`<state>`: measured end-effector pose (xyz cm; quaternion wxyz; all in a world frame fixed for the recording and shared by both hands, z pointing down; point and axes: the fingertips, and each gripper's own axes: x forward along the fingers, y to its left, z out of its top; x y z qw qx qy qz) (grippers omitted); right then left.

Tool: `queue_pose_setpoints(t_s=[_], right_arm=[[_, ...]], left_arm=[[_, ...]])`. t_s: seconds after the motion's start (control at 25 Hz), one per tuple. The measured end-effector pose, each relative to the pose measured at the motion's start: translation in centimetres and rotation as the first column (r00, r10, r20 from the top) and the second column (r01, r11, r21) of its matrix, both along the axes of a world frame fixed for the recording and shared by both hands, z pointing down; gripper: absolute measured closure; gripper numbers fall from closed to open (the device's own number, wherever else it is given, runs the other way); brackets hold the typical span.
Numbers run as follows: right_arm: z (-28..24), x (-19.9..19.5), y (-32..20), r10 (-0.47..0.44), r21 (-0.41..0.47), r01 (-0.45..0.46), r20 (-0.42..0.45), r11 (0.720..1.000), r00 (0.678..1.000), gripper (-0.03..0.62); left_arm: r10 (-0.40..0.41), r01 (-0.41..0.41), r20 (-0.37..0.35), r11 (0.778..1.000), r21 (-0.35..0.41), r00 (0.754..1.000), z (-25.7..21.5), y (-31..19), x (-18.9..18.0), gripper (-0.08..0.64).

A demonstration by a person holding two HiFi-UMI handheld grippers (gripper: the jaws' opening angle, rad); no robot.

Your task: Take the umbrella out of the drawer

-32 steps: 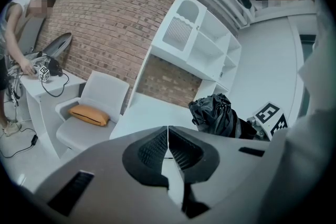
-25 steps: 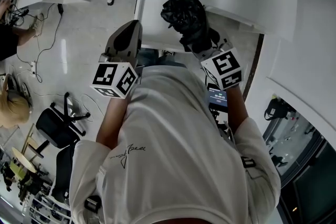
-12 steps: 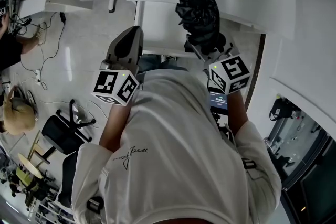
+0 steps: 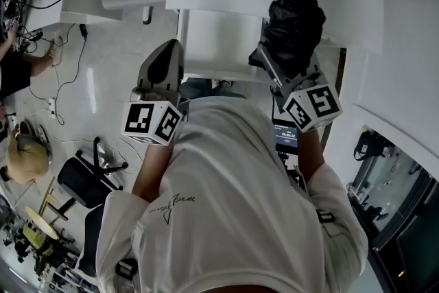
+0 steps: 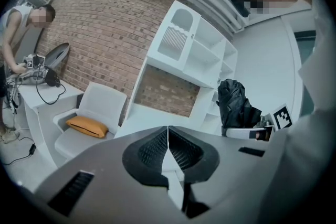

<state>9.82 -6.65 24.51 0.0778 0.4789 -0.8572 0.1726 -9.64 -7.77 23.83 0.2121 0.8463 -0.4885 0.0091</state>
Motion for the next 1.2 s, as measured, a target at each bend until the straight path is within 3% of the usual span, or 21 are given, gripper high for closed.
queue_pose_setpoints(t_s=[0.16, 0.32, 1.2], right_arm=[[-0.8, 0.7, -0.4, 0.039, 0.009, -0.040, 0.048, 0.999, 0.998, 0.344], [-0.5, 1.1, -0.5, 0.050, -0.004, -0.050, 0.030, 0.999, 0.998, 0.344], [0.2, 0.4, 0.2, -0.002, -0.047, 0.004, 0.033, 0.999, 0.999, 0.344]], left_arm=[[-0.010, 0.010, -0.002, 1.000, 0.012, 1.000, -0.4, -0.2, -0.2, 0.543], [0.001, -0.001, -0.002, 1.000, 0.009, 1.000, -0.2, -0.1, 0.0, 0.543], [0.038, -0.039, -0.039, 0.999, -0.017, 0.998, 0.0, 0.1, 0.5, 0.543]])
